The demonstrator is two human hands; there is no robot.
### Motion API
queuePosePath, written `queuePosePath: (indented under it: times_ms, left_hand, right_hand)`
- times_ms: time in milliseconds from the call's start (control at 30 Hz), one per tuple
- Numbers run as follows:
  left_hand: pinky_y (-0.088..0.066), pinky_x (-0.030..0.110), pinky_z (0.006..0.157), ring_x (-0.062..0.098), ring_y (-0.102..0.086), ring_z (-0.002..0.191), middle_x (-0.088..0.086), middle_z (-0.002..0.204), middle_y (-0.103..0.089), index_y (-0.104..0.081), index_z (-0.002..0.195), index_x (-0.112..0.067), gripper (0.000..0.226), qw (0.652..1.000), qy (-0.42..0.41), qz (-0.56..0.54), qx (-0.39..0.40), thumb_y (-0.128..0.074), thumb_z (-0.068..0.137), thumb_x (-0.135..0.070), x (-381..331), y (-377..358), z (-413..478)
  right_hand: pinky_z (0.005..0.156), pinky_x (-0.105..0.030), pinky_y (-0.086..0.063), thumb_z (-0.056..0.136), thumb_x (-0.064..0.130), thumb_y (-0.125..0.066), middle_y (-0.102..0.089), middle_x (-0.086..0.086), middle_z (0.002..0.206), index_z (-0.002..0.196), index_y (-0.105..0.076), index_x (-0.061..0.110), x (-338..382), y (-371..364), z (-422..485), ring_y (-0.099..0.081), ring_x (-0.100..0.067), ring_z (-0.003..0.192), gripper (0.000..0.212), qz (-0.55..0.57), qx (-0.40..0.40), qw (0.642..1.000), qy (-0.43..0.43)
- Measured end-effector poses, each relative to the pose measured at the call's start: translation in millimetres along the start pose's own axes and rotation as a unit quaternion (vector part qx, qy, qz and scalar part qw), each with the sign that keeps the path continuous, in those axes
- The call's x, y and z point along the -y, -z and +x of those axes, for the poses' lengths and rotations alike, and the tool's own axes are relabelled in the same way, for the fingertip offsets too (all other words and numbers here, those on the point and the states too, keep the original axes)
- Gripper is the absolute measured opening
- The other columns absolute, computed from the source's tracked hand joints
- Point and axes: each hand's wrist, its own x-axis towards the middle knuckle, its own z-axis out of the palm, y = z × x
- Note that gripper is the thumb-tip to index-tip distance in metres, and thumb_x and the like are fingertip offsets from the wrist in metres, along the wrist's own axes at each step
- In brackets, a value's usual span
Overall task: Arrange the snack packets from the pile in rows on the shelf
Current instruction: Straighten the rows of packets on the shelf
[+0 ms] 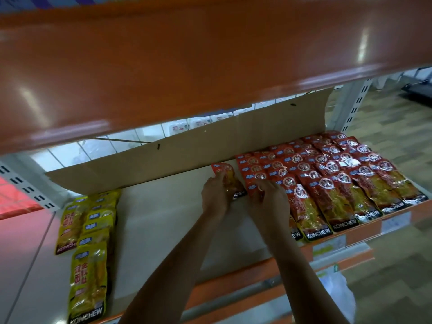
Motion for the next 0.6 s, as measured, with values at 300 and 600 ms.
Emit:
queuePosePath:
  times_ms: [300,600]
  left_hand:
    - [-0.049,0.037,0.08,0.03,-0.054,0.103,0.011,0.116,-0.049,-0.059,0.119,-0.025,0.033,0.992,0.002,0.129,0.013,-0.061,0.087,-0.031,-6,-5,21]
    - [-0.044,0.037,0.079,0.029,-0.05,0.108,0.012,0.117,-0.05,-0.051,0.126,-0.017,0.042,0.993,-0.008,0.117,-0.011,-0.054,0.093,-0.043,-5,1,16]
  right_hand:
    - [0.088,-0.021,-0.032,0.088,0.003,-0.053,-0.062,-0.007,0.124,0.123,-0.062,0.008,-3,-5,15,-0.052,-0.022,0.117,0.037,-0.03,0.016,0.999,0.035]
    - [0.092,-0.027,-0.038,0.085,-0.001,-0.053,-0.065,-0.011,0.114,0.117,-0.063,0.003,7,-8,10,-0.056,-0.025,0.109,0.034,-0.048,0.021,0.996,0.073]
